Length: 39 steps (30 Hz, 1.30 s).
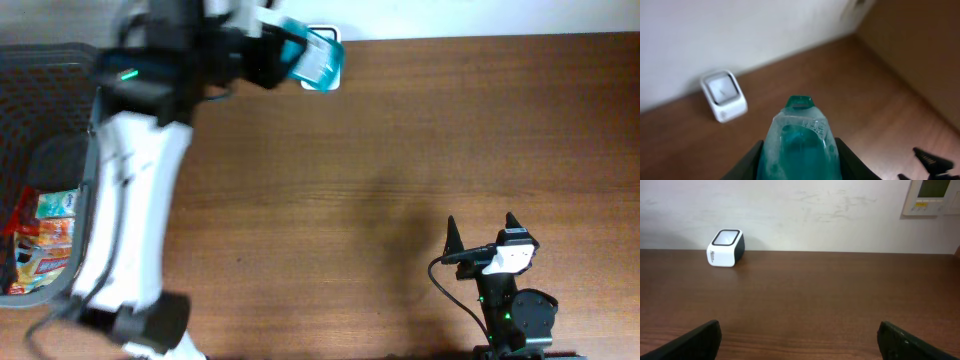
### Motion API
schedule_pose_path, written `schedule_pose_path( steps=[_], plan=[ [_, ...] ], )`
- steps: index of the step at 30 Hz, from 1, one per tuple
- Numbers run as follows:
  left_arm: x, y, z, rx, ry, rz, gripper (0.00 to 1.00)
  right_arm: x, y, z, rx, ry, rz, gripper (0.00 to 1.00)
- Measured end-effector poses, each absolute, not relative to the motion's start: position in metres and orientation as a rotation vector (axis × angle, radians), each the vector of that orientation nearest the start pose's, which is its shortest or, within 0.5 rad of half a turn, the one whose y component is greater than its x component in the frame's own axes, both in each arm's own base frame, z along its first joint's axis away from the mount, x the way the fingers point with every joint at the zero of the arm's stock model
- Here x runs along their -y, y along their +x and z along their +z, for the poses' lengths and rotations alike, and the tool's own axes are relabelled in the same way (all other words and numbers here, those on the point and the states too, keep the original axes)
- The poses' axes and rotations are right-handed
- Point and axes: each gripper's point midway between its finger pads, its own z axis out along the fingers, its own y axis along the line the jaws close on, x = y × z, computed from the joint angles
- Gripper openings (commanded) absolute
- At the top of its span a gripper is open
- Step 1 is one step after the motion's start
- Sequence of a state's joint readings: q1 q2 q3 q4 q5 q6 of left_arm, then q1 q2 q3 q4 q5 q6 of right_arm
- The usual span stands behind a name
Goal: Scan the item barcode
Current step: 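Carry the mouthwash bottle with the left gripper and set it near the scanner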
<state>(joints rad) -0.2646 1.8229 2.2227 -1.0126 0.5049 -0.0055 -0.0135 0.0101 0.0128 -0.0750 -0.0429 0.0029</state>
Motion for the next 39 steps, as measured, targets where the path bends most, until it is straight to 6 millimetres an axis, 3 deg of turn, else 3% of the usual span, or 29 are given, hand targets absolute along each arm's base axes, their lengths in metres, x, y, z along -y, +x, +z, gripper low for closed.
schedule_pose_path(
  steps=[2, 7, 11, 16, 23, 27, 30, 32, 33, 36, 39],
  plan=[
    [0.242, 0.453, 0.332, -2.219, 0.62, -0.696, 0.11, -0.004, 0.246, 0.159, -1.643, -0.019, 0.027, 0.98],
    [0.323, 0.474, 0.227, -2.318, 0.752, -0.651, 0.15, -0.004, 0.246, 0.159, -1.643, -0.019, 0.027, 0.98],
    [0.35, 0.482, 0.166, -2.362, 0.81, -0.448, 0.15, -0.004, 0.246, 0.159, -1.643, -0.019, 0.028, 0.98],
    [0.37, 0.477, 0.119, -2.368, 0.918, -0.25, 0.27, -0.004, 0.246, 0.159, -1.643, -0.019, 0.027, 0.98],
    [0.387, 0.48, 0.121, -2.302, 0.936, -0.232, 0.59, -0.004, 0.246, 0.159, -1.643, -0.019, 0.027, 0.98],
    [0.387, 0.483, 0.123, -2.284, 0.932, -0.229, 0.65, -0.004, 0.246, 0.159, -1.643, -0.019, 0.027, 0.98],
    [0.389, 0.485, 0.126, -2.27, 0.929, -0.233, 0.82, -0.004, 0.246, 0.159, -1.643, -0.019, 0.027, 0.98],
    [0.392, 0.489, 0.13, -2.246, 0.922, -0.239, 0.86, -0.004, 0.246, 0.159, -1.643, -0.019, 0.028, 0.98],
    [0.394, 0.491, 0.135, -2.232, 0.916, -0.244, 0.93, -0.004, 0.246, 0.159, -1.643, -0.019, 0.027, 0.98],
    [0.393, 0.497, 0.158, -2.2, 0.89, -0.242, 0.98, -0.004, 0.246, 0.159, -1.643, -0.019, 0.027, 0.98],
    [0.372, 0.503, 0.197, -2.186, 0.826, -0.237, 0.99, -0.004, 0.246, 0.159, -1.643, -0.02, 0.027, 0.98]
  ],
)
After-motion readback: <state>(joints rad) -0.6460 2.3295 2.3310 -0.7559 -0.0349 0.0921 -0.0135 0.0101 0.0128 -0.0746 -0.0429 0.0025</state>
